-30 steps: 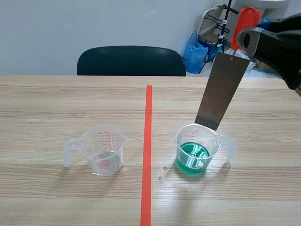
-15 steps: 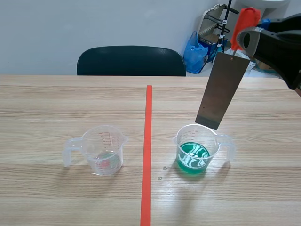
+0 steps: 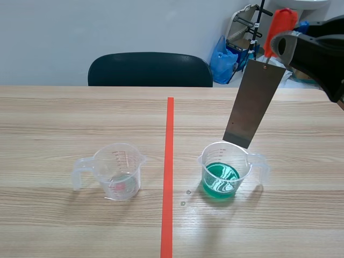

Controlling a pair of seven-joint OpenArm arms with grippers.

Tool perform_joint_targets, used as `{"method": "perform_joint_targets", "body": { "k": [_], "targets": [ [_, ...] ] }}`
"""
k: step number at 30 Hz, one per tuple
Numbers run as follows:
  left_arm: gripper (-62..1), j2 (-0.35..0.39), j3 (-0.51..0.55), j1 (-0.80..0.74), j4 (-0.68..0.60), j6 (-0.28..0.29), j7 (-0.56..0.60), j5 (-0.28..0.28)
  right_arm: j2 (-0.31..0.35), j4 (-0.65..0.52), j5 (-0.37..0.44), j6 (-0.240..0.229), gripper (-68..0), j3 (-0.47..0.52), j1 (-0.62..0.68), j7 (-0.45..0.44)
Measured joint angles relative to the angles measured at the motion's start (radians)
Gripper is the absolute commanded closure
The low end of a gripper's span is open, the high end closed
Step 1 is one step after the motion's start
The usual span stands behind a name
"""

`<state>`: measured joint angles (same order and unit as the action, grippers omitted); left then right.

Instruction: Do the redox reaction experiment

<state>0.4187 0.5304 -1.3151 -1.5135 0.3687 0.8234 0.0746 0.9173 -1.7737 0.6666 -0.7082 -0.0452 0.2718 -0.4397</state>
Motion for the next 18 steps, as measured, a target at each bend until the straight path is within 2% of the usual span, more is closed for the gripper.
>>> {"method": "perform_joint_targets", "body": {
  "k": [18],
  "targets": [
    [-62.3,0.0,0.0,0.0,0.0,0.0,0.0,0.0,0.0,0.0,0.0,0.0,-2.0,0.0,0.0,0.019]
  ]
}}
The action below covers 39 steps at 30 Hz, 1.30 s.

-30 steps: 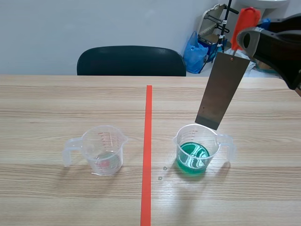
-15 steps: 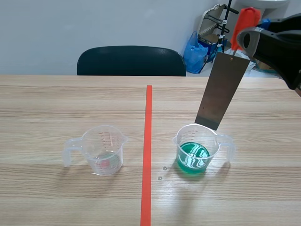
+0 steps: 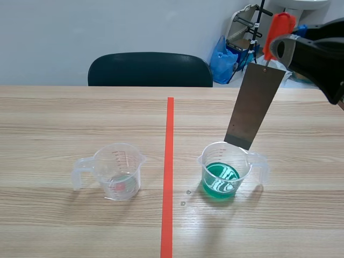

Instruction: Do the redox reaction experiment

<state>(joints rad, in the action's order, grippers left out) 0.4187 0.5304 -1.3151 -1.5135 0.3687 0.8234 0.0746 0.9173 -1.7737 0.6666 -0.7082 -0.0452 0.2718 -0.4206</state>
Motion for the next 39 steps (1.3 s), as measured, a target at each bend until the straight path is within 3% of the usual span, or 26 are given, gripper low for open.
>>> {"method": "perform_joint_targets", "body": {
  "k": [18,20,25,29,33,37,39],
  "targets": [
    [-62.3,0.0,0.0,0.001,0.0,0.0,0.026,0.0,0.0,0.0,0.0,0.0,-2.0,0.0,0.0,0.0],
    [-54.5,0.0,0.0,0.018,0.0,0.0,0.025,0.0,0.0,0.0,0.0,0.0,-2.0,0.0,0.0,0.0],
    [-21.5,0.051,-0.002,0.174,0.005,0.005,0.021,0.003,0.0,0.0,0.0,0.0,-2.0,0.0,0.0,0.0],
    [-4.9,0.148,-0.023,0.346,0.005,0.079,-0.031,0.0,0.0,0.0,0.0,0.0,-2.0,0.0,0.0,0.0],
    [-2.7,0.26,-0.166,0.533,0.005,0.175,-0.158,-0.021,0.0,0.0,0.0,-0.002,-2.0,0.0,0.0,0.0],
    [-2.7,0.332,-0.398,0.756,0.005,0.201,-0.348,-0.192,0.0,0.0,0.0,-0.003,-2.0,0.0,0.0,0.0],
    [-2.7,0.341,-0.512,0.877,0.005,0.201,-0.43,-0.252,0.0,0.0,0.0,-0.003,-2.0,0.0,0.0,0.0]
  ]
}}
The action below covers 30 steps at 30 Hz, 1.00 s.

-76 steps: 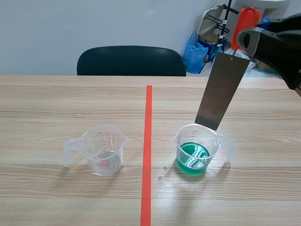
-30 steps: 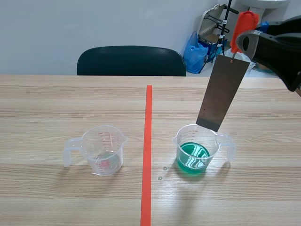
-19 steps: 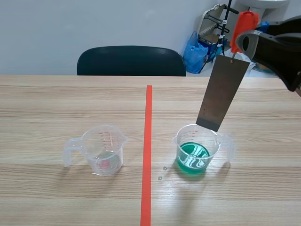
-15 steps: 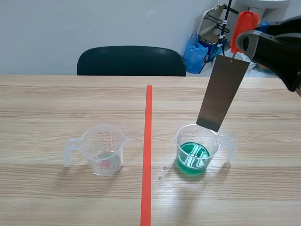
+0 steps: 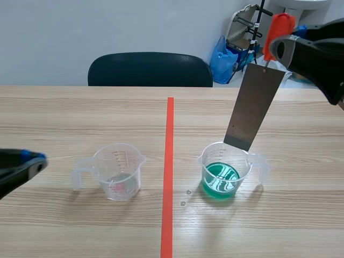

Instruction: Do the redox reaction experiment

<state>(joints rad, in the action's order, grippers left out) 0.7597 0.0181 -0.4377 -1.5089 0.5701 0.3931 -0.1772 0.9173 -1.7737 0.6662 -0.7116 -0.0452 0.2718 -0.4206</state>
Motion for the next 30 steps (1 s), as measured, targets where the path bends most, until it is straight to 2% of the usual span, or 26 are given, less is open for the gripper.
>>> {"method": "perform_joint_targets", "body": {
  "k": [5,8,11,12,19,30],
  "targets": [
    [-2.7,-0.017,-0.29,0.294,0.001,-0.001,-0.196,-0.12,0.0,0.0,0.0,0.0,-2.0,0.0,0.0,0.0],
    [-2.7,-0.068,-0.438,0.441,0.021,-0.008,-0.271,-0.166,0.0,0.0,0.0,0.0,-2.0,0.0,0.0,0.0],
    [-2.7,-0.137,-0.533,0.549,0.064,-0.008,-0.334,-0.196,0.0,0.0,0.0,0.0,-2.0,0.0,0.0,0.0],
    [-2.7,-0.16,-0.555,0.576,0.081,-0.008,-0.343,-0.21,0.0,0.0,0.0,0.0,-2.0,0.0,0.0,0.0],
    [-2.7,-0.298,-0.623,0.669,0.187,-0.008,-0.383,-0.21,0.0,0.0,0.0,0.0,-2.0,0.0,0.0,0.0],
    [-2.7,-0.423,-0.664,0.716,0.227,-0.008,-0.46,-0.21,0.0,0.0,0.0,0.0,-2.0,0.0,0.0,0.0]
  ]
}}
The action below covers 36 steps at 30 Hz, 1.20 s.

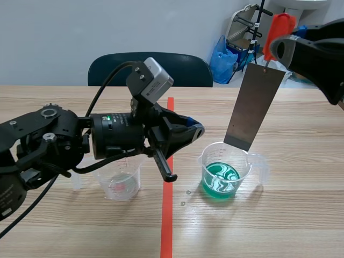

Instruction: Do the redox reaction experiment

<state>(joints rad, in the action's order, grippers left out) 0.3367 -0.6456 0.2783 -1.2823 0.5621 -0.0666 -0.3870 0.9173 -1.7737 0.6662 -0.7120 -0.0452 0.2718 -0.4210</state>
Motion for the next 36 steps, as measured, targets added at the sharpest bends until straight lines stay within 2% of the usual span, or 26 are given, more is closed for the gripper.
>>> {"method": "perform_joint_targets", "body": {
  "k": [4,18,20,23,26,29,33,36],
  "targets": [
    [-2.7,-0.021,0.0,0.002,0.0,0.0,-0.018,0.0,0.0,0.0,0.0,0.0,-2.0,0.0,0.0,0.0],
    [-2.7,-0.019,0.0,0.001,0.0,0.0,-0.027,0.004,0.0,0.0,0.0,0.0,-2.0,0.0,0.0,0.0],
    [-2.7,-0.01,0.0,-0.001,0.0,0.0,-0.027,0.029,0.0,0.0,0.0,0.0,-2.0,0.0,0.0,0.0],
    [-2.7,0.034,0.027,-0.03,0.0,0.001,0.006,0.022,0.0,0.0,0.0,0.0,-2.0,0.0,0.0,0.0],
    [-2.7,0.109,0.123,-0.106,-0.008,0.0,0.045,0.019,0.0,0.0,0.0,0.0,-2.0,0.0,0.0,0.0],
    [-2.7,0.219,0.269,-0.231,-0.066,0.0,0.063,0.019,0.0,0.0,0.0,0.0,-2.0,0.0,0.0,0.0],
    [-2.7,0.351,0.48,-0.477,-0.211,0.006,0.146,0.014,0.0,0.0,0.0,0.0,-2.0,0.0,0.0,0.0],
    [-2.7,0.387,0.66,-0.701,-0.279,0.017,0.224,0.013,0.0,0.0,0.0,0.0,-2.0,0.0,0.0,0.0]
  ]
}}
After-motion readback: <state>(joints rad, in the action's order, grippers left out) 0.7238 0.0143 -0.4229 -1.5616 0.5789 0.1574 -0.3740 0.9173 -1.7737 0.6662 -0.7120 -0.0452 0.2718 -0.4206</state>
